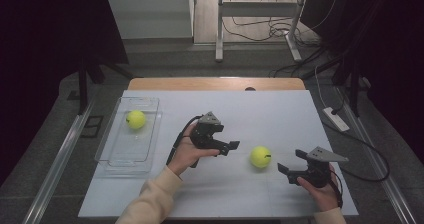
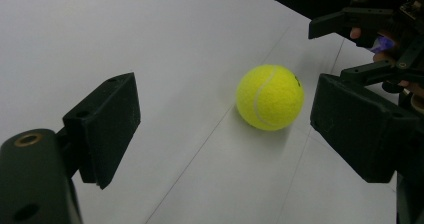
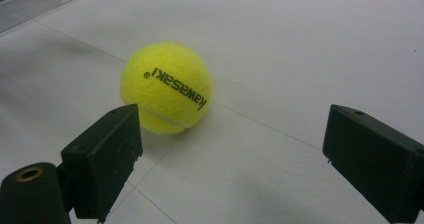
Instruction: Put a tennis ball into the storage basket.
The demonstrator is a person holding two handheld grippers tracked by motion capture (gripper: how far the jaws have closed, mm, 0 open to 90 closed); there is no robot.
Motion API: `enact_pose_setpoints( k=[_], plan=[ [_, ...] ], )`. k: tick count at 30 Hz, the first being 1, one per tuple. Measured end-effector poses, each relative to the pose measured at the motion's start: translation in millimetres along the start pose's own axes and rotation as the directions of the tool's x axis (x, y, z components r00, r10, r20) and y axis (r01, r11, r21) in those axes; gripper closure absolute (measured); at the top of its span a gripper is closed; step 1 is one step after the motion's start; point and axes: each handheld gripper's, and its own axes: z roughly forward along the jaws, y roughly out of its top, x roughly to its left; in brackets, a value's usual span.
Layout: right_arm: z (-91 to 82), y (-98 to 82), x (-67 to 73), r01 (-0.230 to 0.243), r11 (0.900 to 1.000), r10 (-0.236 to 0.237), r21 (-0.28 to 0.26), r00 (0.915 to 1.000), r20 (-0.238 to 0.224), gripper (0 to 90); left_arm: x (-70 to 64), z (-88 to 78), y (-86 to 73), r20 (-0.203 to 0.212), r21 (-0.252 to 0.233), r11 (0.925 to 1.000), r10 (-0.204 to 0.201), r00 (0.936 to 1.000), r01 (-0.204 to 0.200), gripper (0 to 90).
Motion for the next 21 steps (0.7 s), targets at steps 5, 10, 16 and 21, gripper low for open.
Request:
enact_pose_setpoints(
  k=[5, 10, 16, 21],
  plan=[
    [0.1, -0.2, 0.7, 0.001, 1.0, -0.001, 0.001, 1.0, -0.003, 8.7, -2.7, 8.6, 2.7, 0.01, 0.005, 0.9999, 0.009, 0.9999, -0.009, 13.5],
    [-0.6, -0.6, 1.0, 0.004, 1.0, -0.004, 0.001, 1.0, -0.003, 8.7, -5.3, 16.2, 5.2, 0.021, 0.019, 0.9997, 0.012, 0.9997, -0.012, 13.5],
    [-2.5, -1.3, 0.9, 0.0, 1.0, 0.0, -0.001, 1.0, -0.001, 8.7, -8.1, 24.7, 7.2, 0.028, 0.031, 0.9993, 0.021, 0.9994, -0.021, 13.4],
    [-3.2, -1.9, 1.2, 0.002, 1.0, -0.002, -0.003, 1.0, -0.001, 8.7, -9.3, 30.1, 7.2, 0.034, 0.04, 0.9989, 0.022, 0.9992, -0.024, 13.3]
  ],
)
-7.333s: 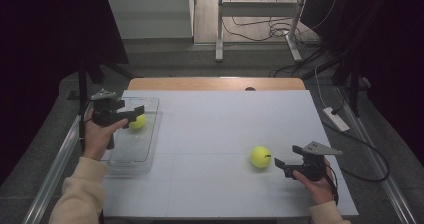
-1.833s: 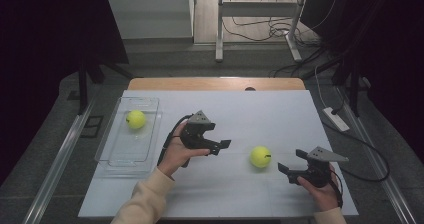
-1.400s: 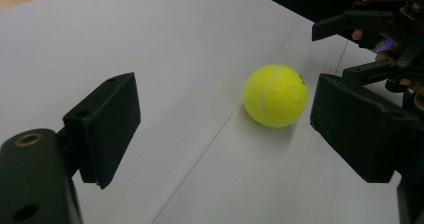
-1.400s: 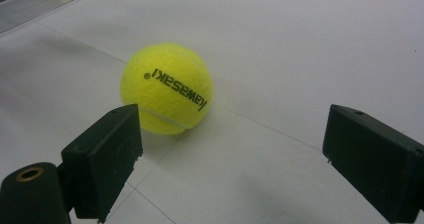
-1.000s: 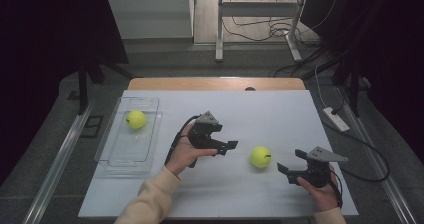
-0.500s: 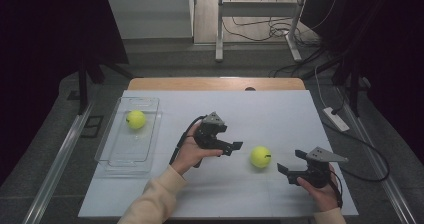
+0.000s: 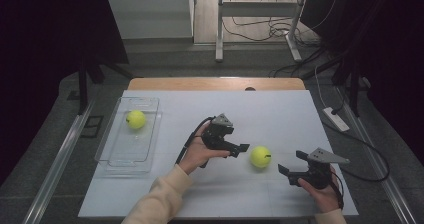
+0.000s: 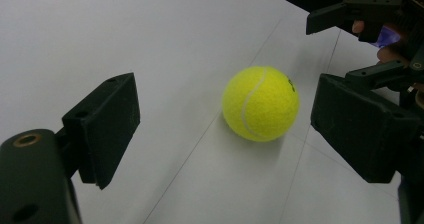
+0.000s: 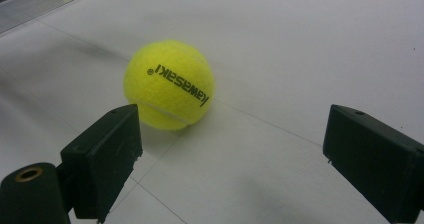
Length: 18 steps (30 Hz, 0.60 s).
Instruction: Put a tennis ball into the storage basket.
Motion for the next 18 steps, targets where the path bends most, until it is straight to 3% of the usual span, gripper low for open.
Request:
enact_pose_setpoints(
  k=[18],
  plan=[
    [-0.3, -1.2, 3.0, 0.004, 1.0, -0.004, 0.003, 1.0, -0.008, 8.6, -8.6, 24.1, 6.5, 0.028, 0.03, 0.9993, 0.019, 0.9994, -0.02, 13.0]
  ],
)
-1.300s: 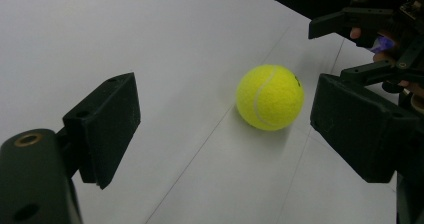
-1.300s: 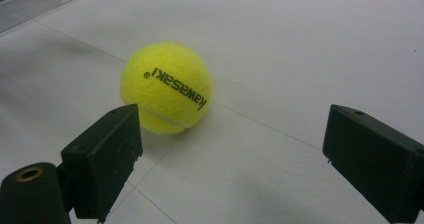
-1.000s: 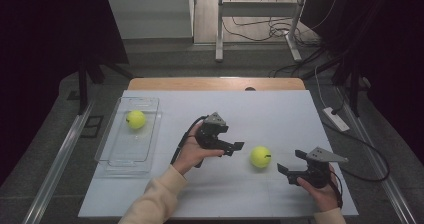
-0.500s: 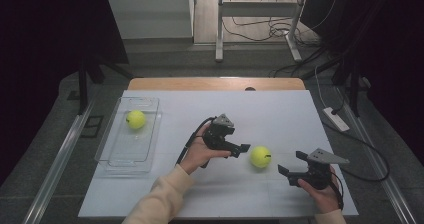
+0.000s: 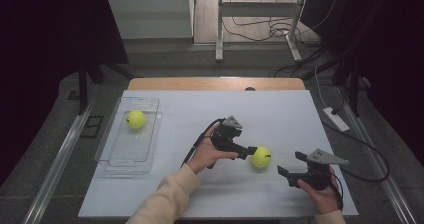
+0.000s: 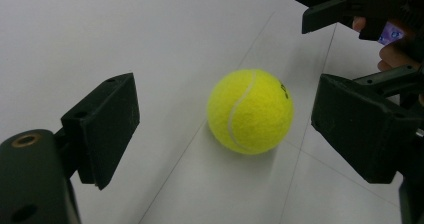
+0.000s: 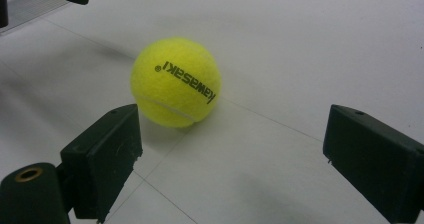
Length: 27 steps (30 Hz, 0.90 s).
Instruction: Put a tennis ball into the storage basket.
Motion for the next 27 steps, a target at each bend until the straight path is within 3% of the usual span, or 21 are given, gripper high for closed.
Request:
enact_pose_setpoints(
  k=[27],
  plan=[
    [-2.0, -0.6, -3.8, -0.01, 1.0, 0.01, -0.004, 1.0, 0.003, 8.6, -4.4, 32.7, 0.9, 0.027, 0.07, 0.9975, 0.003, 0.9996, -0.005, 13.2]
  ],
)
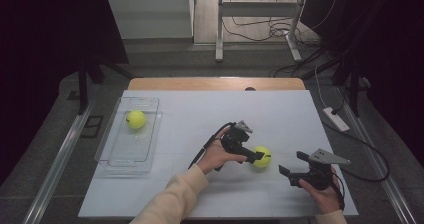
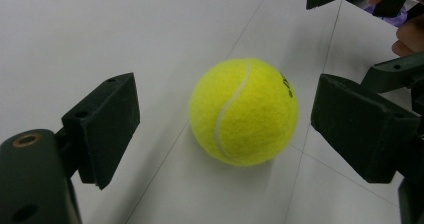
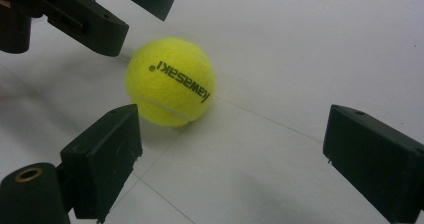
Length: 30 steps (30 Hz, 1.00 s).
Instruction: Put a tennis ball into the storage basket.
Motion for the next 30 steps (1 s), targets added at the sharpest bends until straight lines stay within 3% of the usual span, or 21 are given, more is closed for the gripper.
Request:
enact_pose_setpoints(
  k=[30],
  plan=[
    [-0.8, -0.7, -1.4, -0.002, 1.0, 0.002, 0.002, 1.0, -0.002, 8.7, -3.9, 30.0, -0.7, 0.004, 0.06, 0.9982, -0.006, 1.0, 0.006, 10.7]
  ],
)
